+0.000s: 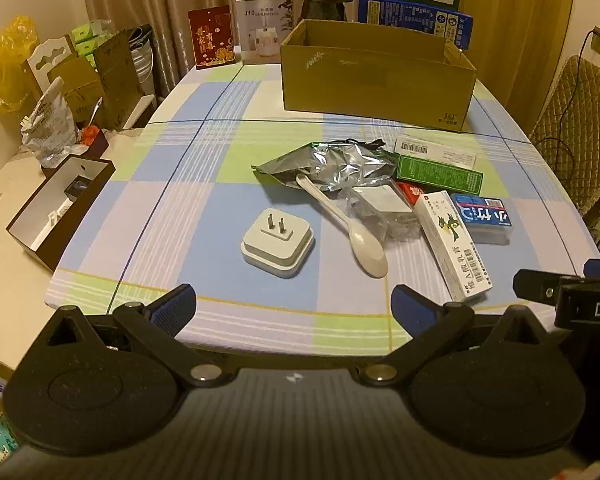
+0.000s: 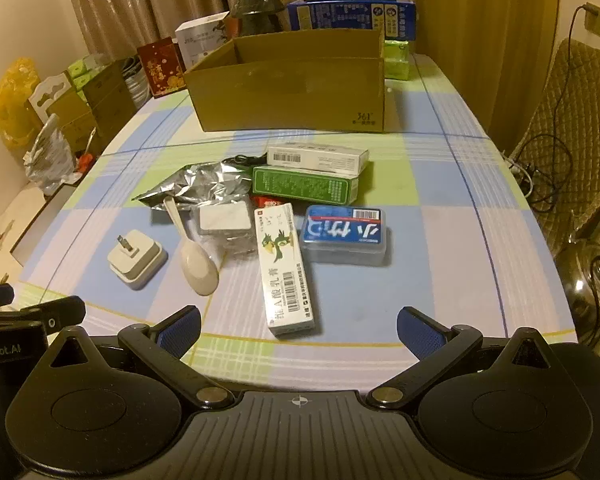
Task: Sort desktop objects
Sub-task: 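Move both tools toward the items on the table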
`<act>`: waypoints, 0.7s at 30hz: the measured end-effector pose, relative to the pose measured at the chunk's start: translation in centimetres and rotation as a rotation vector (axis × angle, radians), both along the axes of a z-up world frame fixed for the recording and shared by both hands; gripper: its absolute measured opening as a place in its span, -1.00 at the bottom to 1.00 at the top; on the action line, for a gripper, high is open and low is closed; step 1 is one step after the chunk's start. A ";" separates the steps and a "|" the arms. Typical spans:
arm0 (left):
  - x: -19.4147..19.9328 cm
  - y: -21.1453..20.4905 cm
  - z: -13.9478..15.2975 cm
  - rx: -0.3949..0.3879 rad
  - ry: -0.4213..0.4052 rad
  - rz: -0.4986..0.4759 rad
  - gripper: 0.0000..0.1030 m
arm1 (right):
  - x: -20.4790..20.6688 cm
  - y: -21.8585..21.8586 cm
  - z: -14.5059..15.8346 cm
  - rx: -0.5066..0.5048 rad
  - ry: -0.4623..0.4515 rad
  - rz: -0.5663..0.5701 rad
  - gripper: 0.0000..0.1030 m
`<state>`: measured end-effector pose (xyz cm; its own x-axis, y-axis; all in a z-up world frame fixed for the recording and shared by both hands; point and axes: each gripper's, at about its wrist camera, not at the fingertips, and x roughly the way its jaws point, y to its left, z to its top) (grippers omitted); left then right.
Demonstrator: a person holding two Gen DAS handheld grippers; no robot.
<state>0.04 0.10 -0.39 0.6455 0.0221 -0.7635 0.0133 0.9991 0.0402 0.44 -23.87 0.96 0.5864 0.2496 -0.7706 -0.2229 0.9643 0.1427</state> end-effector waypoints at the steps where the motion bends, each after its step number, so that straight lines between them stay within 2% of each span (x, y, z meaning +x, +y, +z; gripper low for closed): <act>1: 0.0 0.1 0.0 -0.002 0.000 -0.001 0.98 | 0.0 0.0 0.0 0.000 -0.001 0.000 0.97; 6: 0.0 0.6 0.0 -0.009 -0.011 0.005 0.98 | 0.0 0.4 -0.1 -0.018 -0.011 0.012 0.97; 10: 0.0 1.4 0.1 -0.055 -0.016 -0.002 0.98 | 0.1 0.3 -0.2 -0.018 -0.010 0.010 0.97; 21: 0.1 1.8 0.0 -0.072 -0.026 -0.004 0.98 | 0.2 0.5 -0.4 -0.015 -0.009 0.014 0.97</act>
<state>0.10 1.91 -0.42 0.6653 -0.0347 -0.7457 0.0167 0.9994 -0.0316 0.66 -23.40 0.55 0.5900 0.2462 -0.7690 -0.2374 0.9632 0.1262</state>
